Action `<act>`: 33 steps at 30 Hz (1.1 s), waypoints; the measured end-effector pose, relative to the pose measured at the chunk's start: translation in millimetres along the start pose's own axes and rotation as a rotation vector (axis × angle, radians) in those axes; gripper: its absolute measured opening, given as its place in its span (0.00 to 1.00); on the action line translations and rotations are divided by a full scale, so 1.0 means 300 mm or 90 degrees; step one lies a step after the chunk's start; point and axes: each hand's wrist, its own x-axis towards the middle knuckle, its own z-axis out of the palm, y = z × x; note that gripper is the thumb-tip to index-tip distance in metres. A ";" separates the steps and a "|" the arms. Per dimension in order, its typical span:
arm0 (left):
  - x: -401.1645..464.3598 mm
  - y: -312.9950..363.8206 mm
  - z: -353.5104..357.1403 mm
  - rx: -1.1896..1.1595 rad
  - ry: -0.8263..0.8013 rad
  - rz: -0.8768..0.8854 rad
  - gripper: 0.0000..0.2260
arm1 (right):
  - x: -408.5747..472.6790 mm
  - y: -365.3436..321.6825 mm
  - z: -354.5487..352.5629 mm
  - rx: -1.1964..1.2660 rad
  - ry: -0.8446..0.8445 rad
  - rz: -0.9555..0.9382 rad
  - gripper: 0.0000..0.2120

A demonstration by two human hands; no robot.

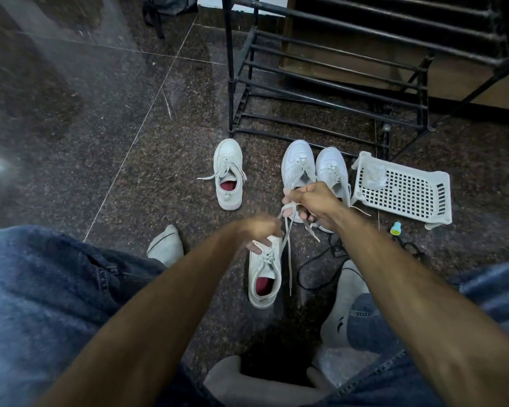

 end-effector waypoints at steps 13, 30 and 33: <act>0.106 -0.063 -0.122 0.056 0.148 0.192 0.06 | 0.038 0.073 -0.037 -0.206 -0.028 -0.019 0.07; 0.187 -0.319 -0.138 0.618 0.065 0.008 0.19 | 0.078 0.349 -0.056 -0.819 -0.019 0.037 0.12; 0.203 -0.354 -0.032 0.506 0.051 0.086 0.17 | 0.078 0.394 0.068 -0.752 -0.119 -0.011 0.15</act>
